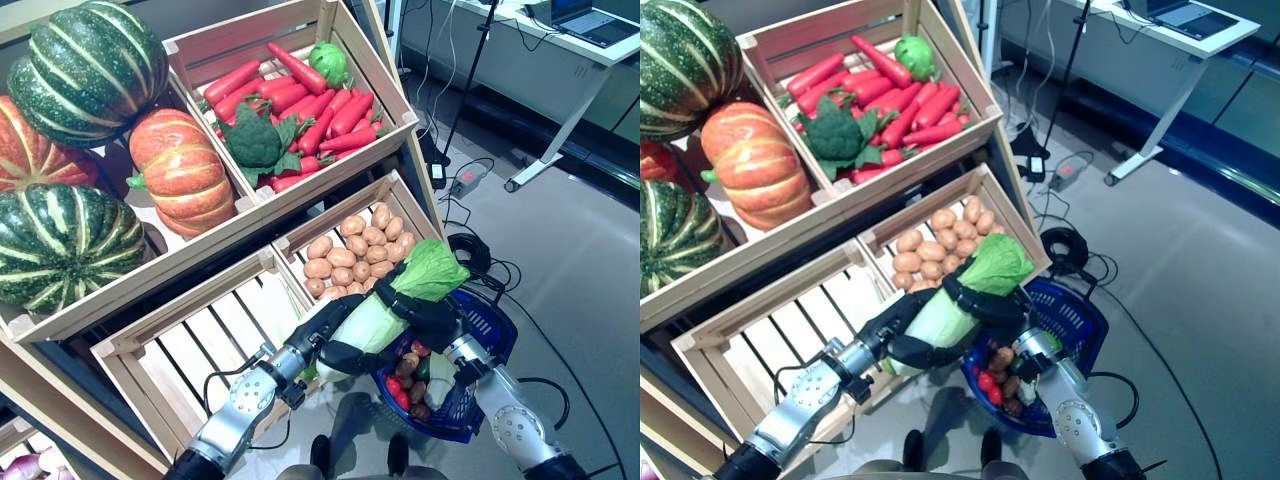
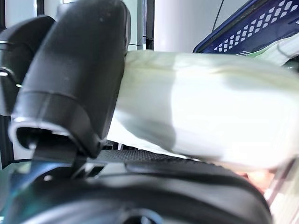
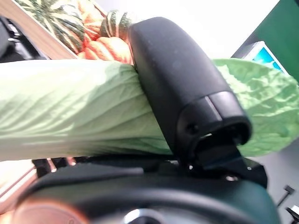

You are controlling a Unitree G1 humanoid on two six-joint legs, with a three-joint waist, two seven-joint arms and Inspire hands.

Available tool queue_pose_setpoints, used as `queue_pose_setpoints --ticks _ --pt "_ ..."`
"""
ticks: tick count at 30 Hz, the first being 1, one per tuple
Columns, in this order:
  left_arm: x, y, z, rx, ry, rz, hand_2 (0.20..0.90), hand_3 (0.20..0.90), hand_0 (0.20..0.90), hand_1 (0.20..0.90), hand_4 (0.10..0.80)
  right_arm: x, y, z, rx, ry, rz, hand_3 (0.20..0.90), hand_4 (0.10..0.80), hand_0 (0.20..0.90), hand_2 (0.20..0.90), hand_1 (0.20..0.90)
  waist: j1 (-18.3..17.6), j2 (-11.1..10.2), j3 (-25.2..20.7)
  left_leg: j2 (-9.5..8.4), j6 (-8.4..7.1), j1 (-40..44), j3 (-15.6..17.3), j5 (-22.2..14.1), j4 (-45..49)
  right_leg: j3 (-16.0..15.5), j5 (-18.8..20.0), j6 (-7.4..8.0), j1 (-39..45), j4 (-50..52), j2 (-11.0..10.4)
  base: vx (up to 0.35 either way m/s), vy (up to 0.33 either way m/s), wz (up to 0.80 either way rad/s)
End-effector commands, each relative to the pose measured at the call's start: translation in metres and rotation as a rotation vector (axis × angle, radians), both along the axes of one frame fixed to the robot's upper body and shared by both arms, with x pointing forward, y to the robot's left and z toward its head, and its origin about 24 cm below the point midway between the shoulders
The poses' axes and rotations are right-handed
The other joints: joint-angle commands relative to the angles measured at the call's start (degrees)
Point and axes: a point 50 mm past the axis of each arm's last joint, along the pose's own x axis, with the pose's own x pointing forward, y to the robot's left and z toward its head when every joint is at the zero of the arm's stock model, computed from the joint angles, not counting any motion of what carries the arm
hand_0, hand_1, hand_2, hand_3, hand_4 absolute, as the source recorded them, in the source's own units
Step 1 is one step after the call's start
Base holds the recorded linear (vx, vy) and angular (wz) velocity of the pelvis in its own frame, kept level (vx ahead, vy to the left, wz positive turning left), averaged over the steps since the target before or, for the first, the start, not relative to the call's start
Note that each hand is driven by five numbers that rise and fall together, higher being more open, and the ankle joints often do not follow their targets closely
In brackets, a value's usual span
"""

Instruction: Put vegetables into the basket

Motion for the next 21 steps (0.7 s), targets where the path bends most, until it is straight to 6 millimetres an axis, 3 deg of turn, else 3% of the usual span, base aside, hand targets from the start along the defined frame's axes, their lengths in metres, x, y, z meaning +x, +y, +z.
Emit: queue_pose_setpoints --ticks 1,21 --pt "0.016 0.056 -0.012 0.191 0.009 0.219 0.9 0.9 0.9 0.9 0.8 0.007 -0.006 0.083 0.353 -0.483 -0.035 0.3 0.4 0.3 0.3 0.3 -0.7 -3.1 -3.2 -0.21 -0.26 -1.6 -1.5 -0.8 0.1 0.2 1.7 0.92 1.0 0.5 -2.8 0.0 0.0 0.0" --pt "-0.005 0.113 -0.035 0.674 0.056 0.255 0.9 0.9 0.9 0.9 0.8 0.01 -0.055 0.086 0.022 -0.451 -0.207 0.3 0.4 0.3 0.3 0.3 -1.6 -2.6 -2.5 0.2 -0.56 -1.2 -1.0 -0.7 0.3 0.4 1.4 1.02 1.3 0.6 -2.8 0.016 -0.003 -0.01"
